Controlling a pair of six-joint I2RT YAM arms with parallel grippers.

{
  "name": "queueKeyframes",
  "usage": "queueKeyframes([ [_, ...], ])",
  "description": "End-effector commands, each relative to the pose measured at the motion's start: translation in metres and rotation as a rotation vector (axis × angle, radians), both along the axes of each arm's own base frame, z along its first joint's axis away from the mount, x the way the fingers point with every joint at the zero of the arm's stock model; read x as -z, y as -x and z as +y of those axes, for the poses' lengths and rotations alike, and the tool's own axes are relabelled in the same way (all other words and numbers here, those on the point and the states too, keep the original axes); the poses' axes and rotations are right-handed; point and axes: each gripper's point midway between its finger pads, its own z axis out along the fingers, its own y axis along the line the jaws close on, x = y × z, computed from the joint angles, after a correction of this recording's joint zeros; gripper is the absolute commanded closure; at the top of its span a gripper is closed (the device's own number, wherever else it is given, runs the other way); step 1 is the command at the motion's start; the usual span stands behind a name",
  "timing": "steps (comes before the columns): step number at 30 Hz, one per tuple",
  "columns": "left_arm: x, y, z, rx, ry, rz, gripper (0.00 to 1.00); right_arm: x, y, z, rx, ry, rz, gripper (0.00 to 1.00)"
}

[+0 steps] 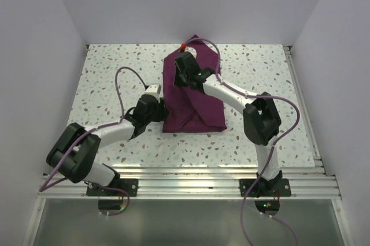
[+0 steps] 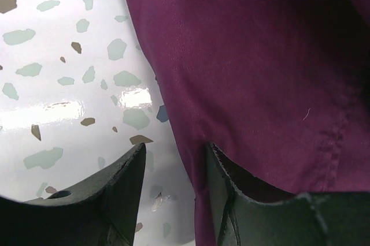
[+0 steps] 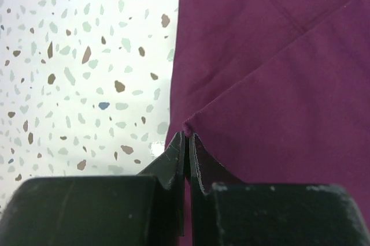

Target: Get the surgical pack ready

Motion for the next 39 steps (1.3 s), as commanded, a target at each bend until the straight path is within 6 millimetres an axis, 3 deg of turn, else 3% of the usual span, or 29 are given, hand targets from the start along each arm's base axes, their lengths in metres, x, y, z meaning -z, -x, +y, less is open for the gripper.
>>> queueKeyframes([
  [1, -0.006, -0.009, -0.007, 0.028, 0.016, -0.033, 0.51, -0.036, -0.004, 0.031, -0.02, -0.125, -0.062, 1.0],
  [9, -0.004, -0.009, -0.007, 0.025, 0.013, -0.03, 0.52, -0.043, 0.003, 0.055, -0.045, -0.19, -0.07, 1.0],
  [22, -0.004, -0.008, -0.004, 0.021, 0.004, -0.036, 0.53, -0.034, 0.017, 0.096, -0.1, -0.302, -0.012, 1.0],
  [32, -0.01, -0.006, -0.002, 0.014, 0.009, -0.046, 0.52, -0.015, 0.019, 0.108, -0.096, -0.347, 0.032, 0.99],
  [39, -0.024, 0.011, 0.017, -0.055, 0.019, -0.047, 0.45, -0.005, 0.02, 0.113, -0.103, -0.358, 0.054, 0.99],
])
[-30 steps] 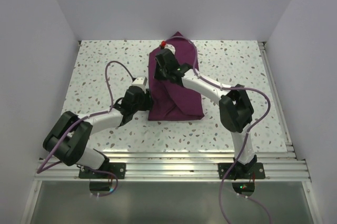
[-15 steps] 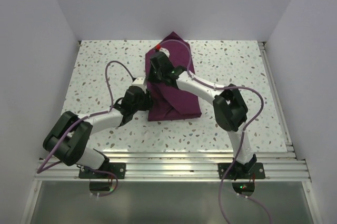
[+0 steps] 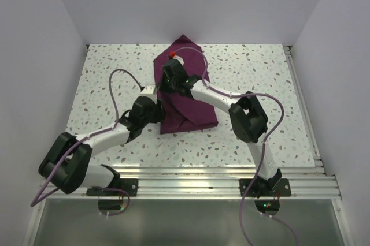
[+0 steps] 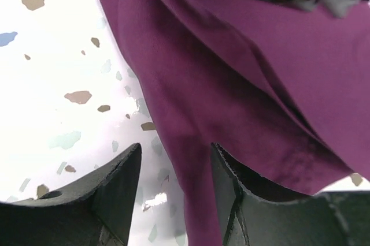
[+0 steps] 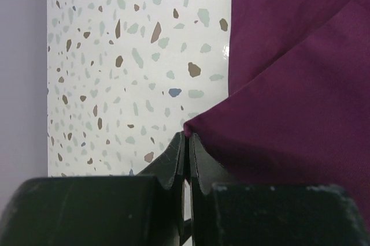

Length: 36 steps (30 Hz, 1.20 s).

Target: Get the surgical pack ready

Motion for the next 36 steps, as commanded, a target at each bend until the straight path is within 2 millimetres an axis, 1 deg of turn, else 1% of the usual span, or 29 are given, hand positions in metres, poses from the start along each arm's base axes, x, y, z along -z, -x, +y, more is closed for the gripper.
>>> queueKeyframes([
  [1, -0.019, 0.005, 0.009, -0.055, 0.028, -0.024, 0.45, -0.03, -0.001, 0.027, -0.03, -0.122, -0.049, 0.99],
  [2, -0.014, 0.012, 0.013, -0.059, 0.017, 0.004, 0.44, -0.03, -0.002, 0.027, -0.031, -0.126, -0.048, 0.98],
  [3, -0.016, 0.015, 0.016, -0.069, 0.019, 0.004, 0.44, -0.025, -0.001, 0.029, -0.037, -0.123, -0.044, 0.97],
  [4, -0.024, 0.017, 0.019, -0.086, 0.029, -0.012, 0.43, -0.023, -0.001, 0.029, -0.038, -0.124, -0.04, 0.96],
  [5, -0.022, 0.022, 0.024, -0.093, 0.02, 0.002, 0.43, -0.02, 0.001, 0.031, -0.046, -0.128, -0.032, 0.94],
  [6, -0.033, 0.023, 0.026, -0.1, 0.035, -0.021, 0.42, -0.017, 0.0, 0.031, -0.048, -0.13, -0.028, 0.94],
  [7, -0.037, 0.024, 0.028, -0.109, 0.035, -0.029, 0.41, -0.014, 0.002, 0.033, -0.051, -0.133, -0.02, 0.93],
  [8, -0.035, 0.029, 0.034, -0.116, 0.02, -0.008, 0.41, -0.011, 0.003, 0.034, -0.057, -0.14, -0.013, 0.91],
  [10, -0.041, 0.027, 0.038, -0.134, 0.02, -0.012, 0.41, -0.002, 0.003, 0.035, -0.049, -0.143, 0.0, 0.87],
  [11, -0.04, 0.028, 0.041, -0.141, 0.014, -0.001, 0.41, 0.001, 0.007, 0.039, -0.072, -0.152, 0.015, 0.81],
  [13, -0.036, 0.025, 0.048, -0.163, 0.014, 0.014, 0.41, 0.007, 0.011, 0.043, -0.088, -0.166, 0.035, 0.77],
  [15, -0.035, 0.023, 0.053, -0.18, 0.025, 0.021, 0.41, 0.009, 0.014, 0.045, -0.099, -0.174, 0.044, 0.66],
  [16, -0.035, 0.023, 0.053, -0.179, 0.033, 0.021, 0.41, 0.008, 0.015, 0.045, -0.104, -0.178, 0.047, 0.56],
  [18, -0.037, 0.02, 0.054, -0.186, 0.043, 0.014, 0.41, 0.001, 0.016, 0.043, -0.101, -0.18, 0.037, 0.52],
  [19, -0.04, 0.018, 0.054, -0.187, 0.049, 0.008, 0.41, -0.012, 0.014, 0.04, -0.104, -0.184, 0.01, 0.5],
  [22, -0.044, 0.013, 0.052, -0.187, 0.061, 0.006, 0.41, -0.033, 0.007, 0.031, -0.096, -0.184, -0.032, 0.48],
  [23, -0.046, 0.011, 0.051, -0.186, 0.067, 0.004, 0.41, -0.047, 0.002, 0.024, -0.089, -0.196, -0.051, 0.48],
  [25, -0.053, 0.005, 0.046, -0.184, 0.095, -0.014, 0.4, -0.055, -0.006, 0.007, -0.076, -0.179, -0.068, 0.48],
  [26, -0.055, 0.002, 0.045, -0.185, 0.102, -0.023, 0.39, -0.069, -0.008, -0.003, -0.067, -0.182, -0.088, 0.48],
  [27, -0.056, -0.002, 0.043, -0.189, 0.109, -0.023, 0.37, -0.072, -0.01, -0.012, -0.063, -0.167, -0.1, 0.48],
  [28, -0.062, -0.01, 0.039, -0.189, 0.126, -0.047, 0.35, -0.063, -0.017, -0.03, -0.038, -0.148, -0.088, 0.48],
  [29, -0.063, -0.014, 0.038, -0.193, 0.129, -0.048, 0.34, -0.076, -0.018, -0.041, -0.033, -0.159, -0.105, 0.49],
  [30, -0.062, -0.02, 0.035, -0.198, 0.127, -0.04, 0.32, -0.077, -0.021, -0.052, -0.024, -0.157, -0.106, 0.49],
  [31, -0.062, -0.025, 0.034, -0.201, 0.132, -0.043, 0.3, -0.068, -0.026, -0.073, 0.002, -0.141, -0.091, 0.49],
  [32, -0.061, -0.03, 0.033, -0.205, 0.135, -0.042, 0.29, -0.067, -0.027, -0.082, 0.003, -0.14, -0.086, 0.5],
  [33, -0.057, -0.037, 0.032, -0.214, 0.128, -0.03, 0.28, -0.076, -0.027, -0.094, 0.01, -0.133, -0.106, 0.5],
  [34, -0.056, -0.043, 0.031, -0.223, 0.129, -0.032, 0.28, -0.066, -0.03, -0.112, 0.036, -0.108, -0.094, 0.5],
  [35, -0.044, -0.047, 0.033, -0.234, 0.114, -0.006, 0.28, -0.064, -0.03, -0.122, 0.048, -0.089, -0.091, 0.5],
  [36, -0.045, -0.054, 0.032, -0.242, 0.117, -0.009, 0.28, -0.072, -0.029, -0.132, 0.052, -0.074, -0.116, 0.5],
])
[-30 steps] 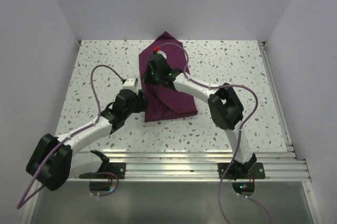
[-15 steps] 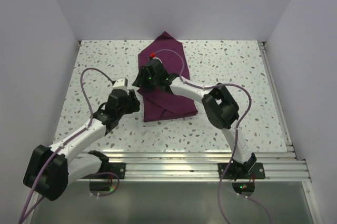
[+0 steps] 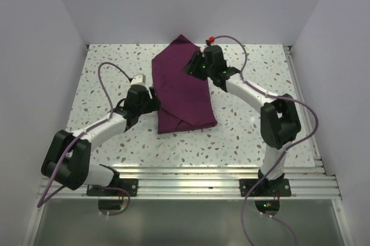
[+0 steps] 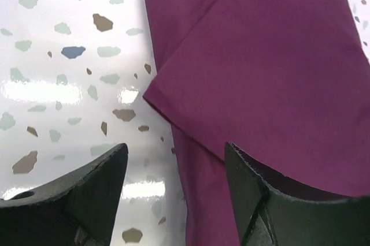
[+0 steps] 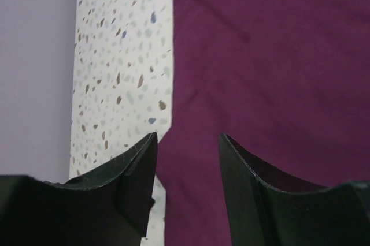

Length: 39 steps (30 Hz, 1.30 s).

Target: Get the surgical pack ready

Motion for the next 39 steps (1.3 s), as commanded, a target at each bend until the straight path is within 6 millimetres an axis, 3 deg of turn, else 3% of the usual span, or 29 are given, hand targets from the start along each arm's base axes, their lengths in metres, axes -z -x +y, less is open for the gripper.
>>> queueKeyframes([
  [1, -0.015, -0.034, -0.004, -0.045, 0.049, -0.066, 0.28, -0.011, 0.005, -0.037, 0.004, 0.06, -0.044, 0.5],
  [2, -0.004, -0.037, -0.003, -0.054, 0.046, -0.037, 0.28, -0.008, 0.006, -0.046, 0.006, 0.095, -0.044, 0.5],
  [5, 0.007, -0.043, -0.002, -0.078, 0.05, -0.016, 0.29, -0.002, 0.005, -0.069, 0.026, 0.14, -0.028, 0.5],
  [11, 0.01, -0.051, -0.001, -0.104, 0.058, -0.046, 0.35, 0.021, 0.006, -0.096, 0.017, 0.238, 0.022, 0.51],
  [14, 0.008, -0.055, -0.002, -0.11, 0.06, -0.051, 0.49, 0.034, 0.015, -0.102, 0.001, 0.272, 0.043, 0.5],
  [15, 0.006, -0.056, -0.002, -0.114, 0.062, -0.06, 0.58, 0.044, 0.021, -0.106, -0.006, 0.29, 0.062, 0.5],
  [18, 0.006, -0.057, 0.0, -0.125, 0.058, -0.066, 0.72, 0.051, 0.032, -0.112, -0.014, 0.308, 0.071, 0.5],
  [20, 0.007, -0.059, 0.001, -0.126, 0.053, -0.067, 0.75, 0.065, 0.045, -0.116, -0.024, 0.315, 0.095, 0.5],
  [21, 0.008, -0.06, 0.001, -0.125, 0.054, -0.067, 0.81, 0.059, 0.049, -0.117, -0.024, 0.308, 0.08, 0.51],
  [22, 0.009, -0.06, 0.001, -0.125, 0.052, -0.064, 0.84, 0.072, 0.059, -0.121, -0.027, 0.316, 0.104, 0.51],
  [24, 0.01, -0.061, 0.003, -0.131, 0.045, -0.063, 0.95, 0.066, 0.068, -0.122, -0.033, 0.291, 0.085, 0.55],
  [25, 0.01, -0.063, 0.006, -0.14, 0.041, -0.065, 0.99, 0.076, 0.078, -0.126, -0.032, 0.298, 0.106, 0.56],
  [30, 0.016, -0.064, 0.02, -0.167, 0.006, -0.055, 1.0, 0.073, 0.105, -0.13, -0.051, 0.263, 0.098, 0.66],
  [39, 0.025, -0.067, 0.031, -0.18, 0.004, -0.04, 1.0, 0.083, 0.151, -0.112, -0.139, 0.268, 0.117, 0.87],
])
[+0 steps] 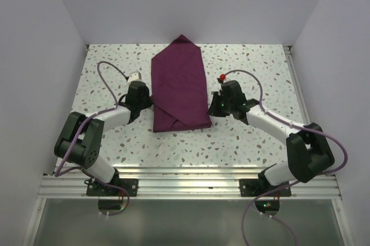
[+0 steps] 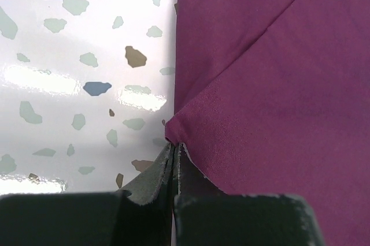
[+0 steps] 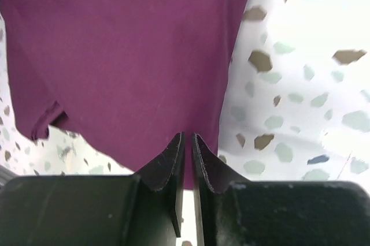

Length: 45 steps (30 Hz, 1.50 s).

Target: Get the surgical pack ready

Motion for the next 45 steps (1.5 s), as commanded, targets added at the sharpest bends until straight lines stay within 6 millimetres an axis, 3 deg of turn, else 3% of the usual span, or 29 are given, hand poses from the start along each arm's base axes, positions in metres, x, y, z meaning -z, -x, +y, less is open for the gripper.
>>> queueKeyframes([
  [1, -0.013, -0.017, 0.011, -0.03, -0.03, -0.061, 1.0, -0.004, 0.014, 0.01, -0.039, -0.029, -0.018, 0.87],
  [5, -0.011, -0.018, 0.01, -0.028, -0.031, -0.059, 1.0, 0.012, 0.033, 0.013, -0.067, -0.011, 0.017, 0.92],
  [10, -0.005, -0.018, 0.01, -0.026, -0.032, -0.045, 1.0, 0.024, 0.048, 0.001, -0.061, 0.028, 0.046, 0.94],
  [16, -0.006, -0.018, 0.011, -0.027, -0.035, -0.049, 1.0, -0.002, 0.039, 0.0, -0.041, 0.029, -0.011, 0.94],
  [20, -0.006, -0.018, 0.01, -0.024, -0.034, -0.048, 1.0, -0.03, 0.024, 0.019, -0.077, -0.028, -0.052, 0.94],
  [23, -0.007, -0.019, 0.009, -0.019, -0.027, -0.051, 1.0, -0.029, 0.023, 0.027, -0.101, -0.038, -0.04, 0.94],
  [31, -0.007, -0.02, 0.01, -0.021, -0.035, -0.052, 1.0, 0.002, 0.047, 0.038, -0.173, -0.007, 0.03, 0.96],
  [36, -0.006, -0.02, 0.01, -0.02, -0.037, -0.05, 1.0, 0.027, 0.065, 0.015, -0.122, 0.038, 0.063, 0.98],
  [42, -0.003, -0.02, 0.01, -0.021, -0.043, -0.044, 1.0, 0.013, 0.07, 0.004, -0.091, 0.042, 0.021, 0.98],
  [44, -0.004, -0.02, 0.01, -0.02, -0.044, -0.046, 1.0, -0.002, 0.06, 0.008, -0.096, 0.04, -0.01, 0.94],
  [45, -0.004, -0.02, 0.01, -0.019, -0.042, -0.046, 1.0, -0.003, 0.056, 0.009, -0.1, 0.058, -0.013, 0.86],
])
